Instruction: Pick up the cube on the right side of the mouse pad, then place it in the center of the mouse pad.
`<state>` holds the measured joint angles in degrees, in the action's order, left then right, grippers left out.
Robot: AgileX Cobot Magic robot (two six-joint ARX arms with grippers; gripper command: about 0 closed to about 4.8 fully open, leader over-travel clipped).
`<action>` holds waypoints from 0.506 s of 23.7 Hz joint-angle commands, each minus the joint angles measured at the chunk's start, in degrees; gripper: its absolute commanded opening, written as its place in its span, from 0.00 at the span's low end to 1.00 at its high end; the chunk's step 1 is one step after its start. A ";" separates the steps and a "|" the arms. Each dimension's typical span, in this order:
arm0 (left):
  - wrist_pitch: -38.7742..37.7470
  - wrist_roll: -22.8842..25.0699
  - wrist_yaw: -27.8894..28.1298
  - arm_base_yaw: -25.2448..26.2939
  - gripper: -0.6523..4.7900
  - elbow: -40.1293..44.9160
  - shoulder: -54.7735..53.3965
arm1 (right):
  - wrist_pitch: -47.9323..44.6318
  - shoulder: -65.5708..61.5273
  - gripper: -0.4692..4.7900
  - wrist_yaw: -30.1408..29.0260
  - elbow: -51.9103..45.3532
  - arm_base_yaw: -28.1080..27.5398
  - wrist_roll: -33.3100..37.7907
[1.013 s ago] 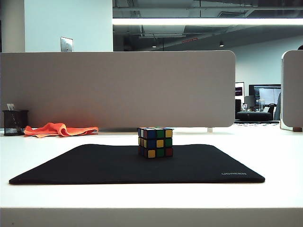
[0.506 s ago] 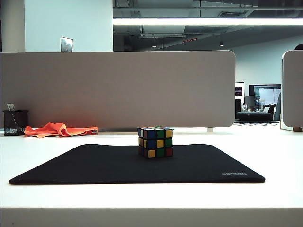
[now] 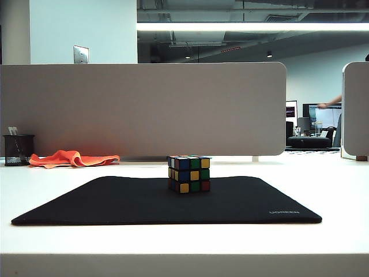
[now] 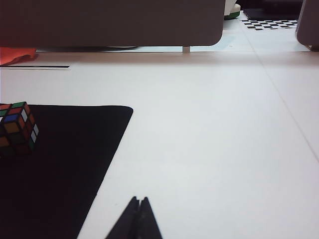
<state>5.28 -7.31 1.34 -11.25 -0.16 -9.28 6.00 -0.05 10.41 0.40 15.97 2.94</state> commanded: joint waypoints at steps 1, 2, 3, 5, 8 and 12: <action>-6.29 0.24 0.22 0.02 0.11 -0.22 5.57 | -0.92 0.13 0.13 -0.07 -0.33 0.07 -0.22; -7.93 0.24 1.38 0.02 0.11 -0.22 8.48 | -0.92 0.13 0.13 -0.04 -0.33 0.07 -0.24; -7.45 0.22 2.49 0.04 0.11 -0.24 9.07 | -0.92 0.13 0.13 -0.04 -0.33 0.02 -0.22; -7.69 0.87 2.47 -0.04 0.11 -0.22 9.14 | -0.92 0.13 0.13 -0.79 -0.28 0.09 -0.20; -9.75 0.85 1.40 -0.07 0.11 -0.22 9.14 | -1.09 0.13 0.13 -1.55 -0.24 0.17 -0.04; -14.84 0.87 1.40 -0.07 0.11 -0.20 9.11 | 0.22 0.07 0.13 -1.44 -0.24 0.33 0.04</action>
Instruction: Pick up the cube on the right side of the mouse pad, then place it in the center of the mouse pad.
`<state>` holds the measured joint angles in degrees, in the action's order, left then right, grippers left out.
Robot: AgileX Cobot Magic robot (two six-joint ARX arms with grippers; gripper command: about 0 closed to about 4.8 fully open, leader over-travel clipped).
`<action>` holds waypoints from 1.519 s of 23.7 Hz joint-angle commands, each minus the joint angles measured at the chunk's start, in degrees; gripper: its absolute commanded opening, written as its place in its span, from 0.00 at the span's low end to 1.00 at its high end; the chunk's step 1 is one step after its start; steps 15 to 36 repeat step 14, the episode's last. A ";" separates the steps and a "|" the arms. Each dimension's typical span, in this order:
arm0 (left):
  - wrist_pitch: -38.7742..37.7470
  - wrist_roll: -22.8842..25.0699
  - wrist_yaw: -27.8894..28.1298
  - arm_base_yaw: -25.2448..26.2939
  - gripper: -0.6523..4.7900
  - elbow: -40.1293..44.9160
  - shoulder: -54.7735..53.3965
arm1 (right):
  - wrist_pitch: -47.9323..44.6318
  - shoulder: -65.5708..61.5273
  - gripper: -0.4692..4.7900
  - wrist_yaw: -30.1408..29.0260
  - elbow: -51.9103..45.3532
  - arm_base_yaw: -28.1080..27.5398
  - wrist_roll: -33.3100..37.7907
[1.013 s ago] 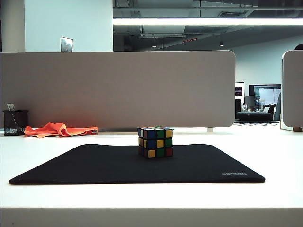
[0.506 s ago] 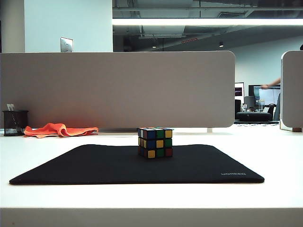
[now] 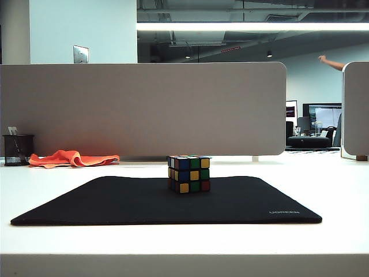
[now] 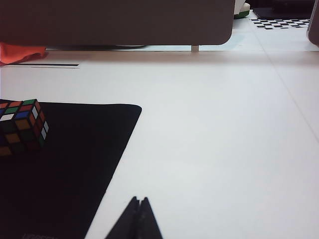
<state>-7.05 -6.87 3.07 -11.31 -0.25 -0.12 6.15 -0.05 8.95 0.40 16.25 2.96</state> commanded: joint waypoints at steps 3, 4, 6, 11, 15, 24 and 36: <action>-3.39 0.44 -0.33 0.00 0.11 -0.13 -0.02 | 0.28 0.09 0.13 0.11 -0.24 -0.02 0.02; -3.37 0.44 -0.33 0.00 0.11 -0.13 -0.02 | 0.22 0.09 0.13 0.11 -0.24 -0.02 0.02; -3.39 0.44 -0.31 0.00 0.11 -0.13 -0.04 | 0.26 0.09 0.13 0.11 -0.24 -0.02 0.02; -3.39 0.44 -0.31 0.00 0.11 -0.13 -0.02 | 0.24 0.09 0.13 0.11 -0.24 -0.02 0.02; -3.37 0.44 -0.33 0.00 0.11 -0.13 -0.02 | 0.26 0.09 0.13 0.11 -0.24 -0.02 0.02; -3.37 0.44 -0.33 0.00 0.11 -0.13 -0.02 | 0.26 0.09 0.13 0.11 -0.24 -0.02 0.02; -3.37 0.44 -0.33 0.00 0.11 -0.13 -0.02 | 0.26 0.09 0.13 0.11 -0.24 -0.02 0.02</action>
